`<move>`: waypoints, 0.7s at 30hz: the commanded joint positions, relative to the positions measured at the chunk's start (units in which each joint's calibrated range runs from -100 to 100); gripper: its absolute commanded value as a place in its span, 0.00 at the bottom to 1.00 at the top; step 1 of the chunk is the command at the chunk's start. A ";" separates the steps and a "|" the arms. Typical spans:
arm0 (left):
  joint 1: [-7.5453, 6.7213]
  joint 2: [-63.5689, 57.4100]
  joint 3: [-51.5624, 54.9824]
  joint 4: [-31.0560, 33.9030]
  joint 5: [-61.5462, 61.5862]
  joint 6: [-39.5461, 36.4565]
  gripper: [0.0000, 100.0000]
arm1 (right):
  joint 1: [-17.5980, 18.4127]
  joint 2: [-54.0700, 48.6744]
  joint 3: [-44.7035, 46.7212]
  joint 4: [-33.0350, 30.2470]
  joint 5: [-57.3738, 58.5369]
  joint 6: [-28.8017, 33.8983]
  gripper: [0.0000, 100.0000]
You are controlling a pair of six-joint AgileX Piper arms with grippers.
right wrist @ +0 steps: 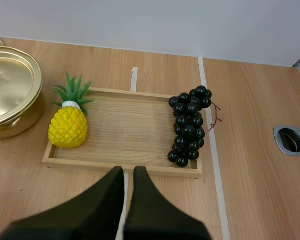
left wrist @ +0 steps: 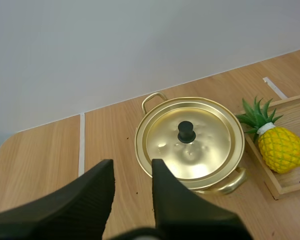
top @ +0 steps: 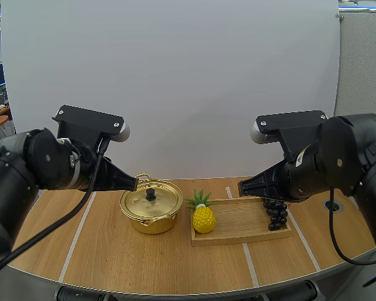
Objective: Open the pot, put the grape inside, and close it
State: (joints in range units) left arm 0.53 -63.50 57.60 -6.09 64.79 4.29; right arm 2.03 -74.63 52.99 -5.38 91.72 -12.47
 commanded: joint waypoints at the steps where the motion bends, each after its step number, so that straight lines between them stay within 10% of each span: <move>1: -0.03 5.33 -0.38 -2.16 -6.49 2.43 0.66 | -0.23 4.49 -0.42 -2.34 -3.32 0.20 0.48; 6: -0.03 6.77 -0.38 -5.18 -7.10 5.58 0.94 | -0.23 4.75 -0.42 -5.44 -4.47 0.20 1.00; 21: -0.03 17.34 -1.51 -14.36 -2.36 21.34 1.00 | -0.23 4.75 -0.42 -5.65 -5.30 0.21 1.00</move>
State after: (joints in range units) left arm 0.53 -47.12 57.60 -19.18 60.14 17.97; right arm 2.03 -70.04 52.99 -10.49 87.52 -12.28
